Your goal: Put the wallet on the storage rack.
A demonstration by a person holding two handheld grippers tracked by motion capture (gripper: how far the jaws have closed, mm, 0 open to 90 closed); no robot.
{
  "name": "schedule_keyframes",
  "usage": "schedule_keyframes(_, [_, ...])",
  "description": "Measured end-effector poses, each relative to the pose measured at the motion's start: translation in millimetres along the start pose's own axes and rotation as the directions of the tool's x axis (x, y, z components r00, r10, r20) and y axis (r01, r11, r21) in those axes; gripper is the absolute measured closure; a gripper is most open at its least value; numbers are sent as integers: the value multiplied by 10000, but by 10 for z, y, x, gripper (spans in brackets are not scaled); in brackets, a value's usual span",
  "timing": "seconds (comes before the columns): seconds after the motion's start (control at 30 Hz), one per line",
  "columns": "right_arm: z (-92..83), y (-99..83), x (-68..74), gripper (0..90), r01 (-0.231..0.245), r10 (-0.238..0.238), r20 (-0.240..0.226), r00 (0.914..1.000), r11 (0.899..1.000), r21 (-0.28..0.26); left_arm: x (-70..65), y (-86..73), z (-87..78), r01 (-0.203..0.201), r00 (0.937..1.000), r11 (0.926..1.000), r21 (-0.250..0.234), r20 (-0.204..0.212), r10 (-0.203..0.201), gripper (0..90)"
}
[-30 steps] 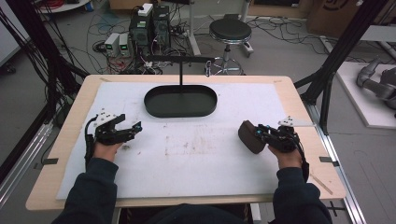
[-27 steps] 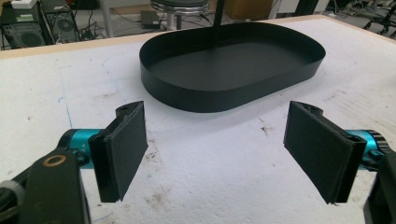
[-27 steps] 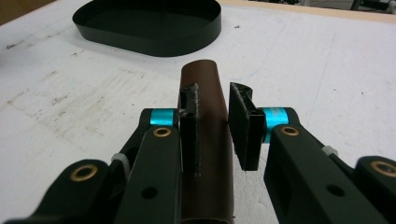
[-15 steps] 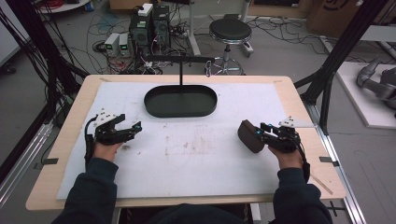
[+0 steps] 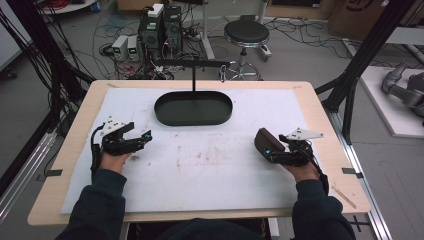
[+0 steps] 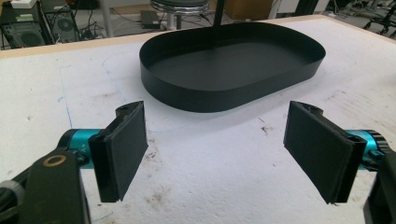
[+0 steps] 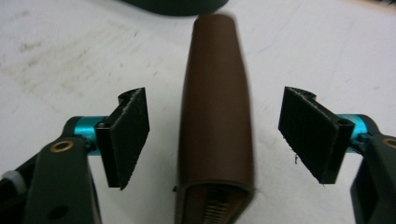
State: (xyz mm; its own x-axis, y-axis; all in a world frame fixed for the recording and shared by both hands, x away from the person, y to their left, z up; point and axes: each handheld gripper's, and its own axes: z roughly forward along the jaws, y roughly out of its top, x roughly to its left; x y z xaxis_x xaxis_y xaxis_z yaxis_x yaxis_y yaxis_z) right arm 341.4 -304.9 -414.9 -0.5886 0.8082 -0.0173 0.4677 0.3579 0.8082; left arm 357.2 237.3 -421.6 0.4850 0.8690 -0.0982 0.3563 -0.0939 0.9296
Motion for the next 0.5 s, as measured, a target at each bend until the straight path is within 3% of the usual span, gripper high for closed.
schedule_keyframes(0.13, [82, -13, 25, 401, 173, -149, -373, 9992, 9977, 656, 1, 0, 2, -33, 10000, 10000, 15, 24, 33, 214])
schedule_keyframes(0.27, [86, -8, 20, 597, 179, -132, -543, 9984, 9961, 860, 3, -2, 4, -27, 10000, 10000, 51, 11, 27, 214])
schedule_keyframes(0.5, [35, 77, 27, 653, 23, 15, -836, 9965, 9990, 456, 4, 0, -4, 2, 10000, 10000, -10, 9, -2, 214])
